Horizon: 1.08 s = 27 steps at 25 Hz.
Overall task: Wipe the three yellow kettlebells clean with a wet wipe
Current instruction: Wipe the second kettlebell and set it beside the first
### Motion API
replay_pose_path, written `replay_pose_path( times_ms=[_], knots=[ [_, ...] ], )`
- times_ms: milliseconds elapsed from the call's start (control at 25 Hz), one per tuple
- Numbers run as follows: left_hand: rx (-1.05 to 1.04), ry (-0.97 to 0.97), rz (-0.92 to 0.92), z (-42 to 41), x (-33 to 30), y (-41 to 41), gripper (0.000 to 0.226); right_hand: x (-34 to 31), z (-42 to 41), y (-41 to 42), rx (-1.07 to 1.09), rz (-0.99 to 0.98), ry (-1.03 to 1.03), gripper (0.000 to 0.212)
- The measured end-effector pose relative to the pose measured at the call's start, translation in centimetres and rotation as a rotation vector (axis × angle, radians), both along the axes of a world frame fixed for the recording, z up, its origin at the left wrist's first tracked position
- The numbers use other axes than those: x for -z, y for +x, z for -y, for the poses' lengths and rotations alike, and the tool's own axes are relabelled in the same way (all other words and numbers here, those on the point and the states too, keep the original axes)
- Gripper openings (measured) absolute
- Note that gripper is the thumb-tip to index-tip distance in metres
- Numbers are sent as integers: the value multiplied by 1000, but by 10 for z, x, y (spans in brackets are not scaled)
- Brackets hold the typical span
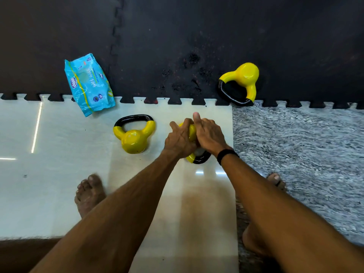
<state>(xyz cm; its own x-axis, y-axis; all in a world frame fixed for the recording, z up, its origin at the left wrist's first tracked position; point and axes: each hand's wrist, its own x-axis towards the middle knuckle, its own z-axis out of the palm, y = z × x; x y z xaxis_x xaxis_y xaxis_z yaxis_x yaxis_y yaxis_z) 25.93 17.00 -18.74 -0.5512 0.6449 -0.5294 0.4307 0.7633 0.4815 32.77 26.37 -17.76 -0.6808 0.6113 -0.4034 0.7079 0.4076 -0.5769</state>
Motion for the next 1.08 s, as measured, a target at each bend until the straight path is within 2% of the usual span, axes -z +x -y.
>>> replay_pose_path(
  times_ms=[80, 160, 240, 320, 400, 480, 600, 720, 800, 880, 960, 1080],
  knots=[
    [-6, 16, -23, 0, -2, 1, 62, 5, 17, 15, -47, -103, 125, 68],
    [3, 24, -59, -1, -2, 0, 55, 15, 43, 36, -114, -125, 184, 75],
    [3, 26, -49, 1, 1, 0, 53, 21, 45, 39, -162, -87, 176, 78],
    [-2, 42, -20, 3, 4, 0, 56, 16, 28, 20, -165, -58, 163, 71],
    [0, 40, 32, 4, 5, -1, 70, 6, 7, 1, -92, -47, 68, 60],
    [18, 24, 61, 5, 3, 1, 78, 2, 0, -7, -28, -30, 9, 58],
    [164, 13, -27, 8, 6, 2, 70, 5, 25, 7, -13, -26, 1, 53],
    [258, -13, -65, 18, 9, 2, 72, 4, 55, 16, 174, -241, -243, 54],
    [282, -61, -51, 27, 6, 7, 73, 2, 69, 18, 343, -409, -292, 49],
    [225, -106, -15, 33, -1, 14, 63, 3, 79, 24, 471, -457, -157, 43],
    [90, -139, 60, 34, -10, 22, 62, 4, 77, 28, 566, -398, -56, 31],
    [-44, -154, 135, 30, -18, 33, 69, 0, 54, 34, 511, -344, -81, 16]
  ],
)
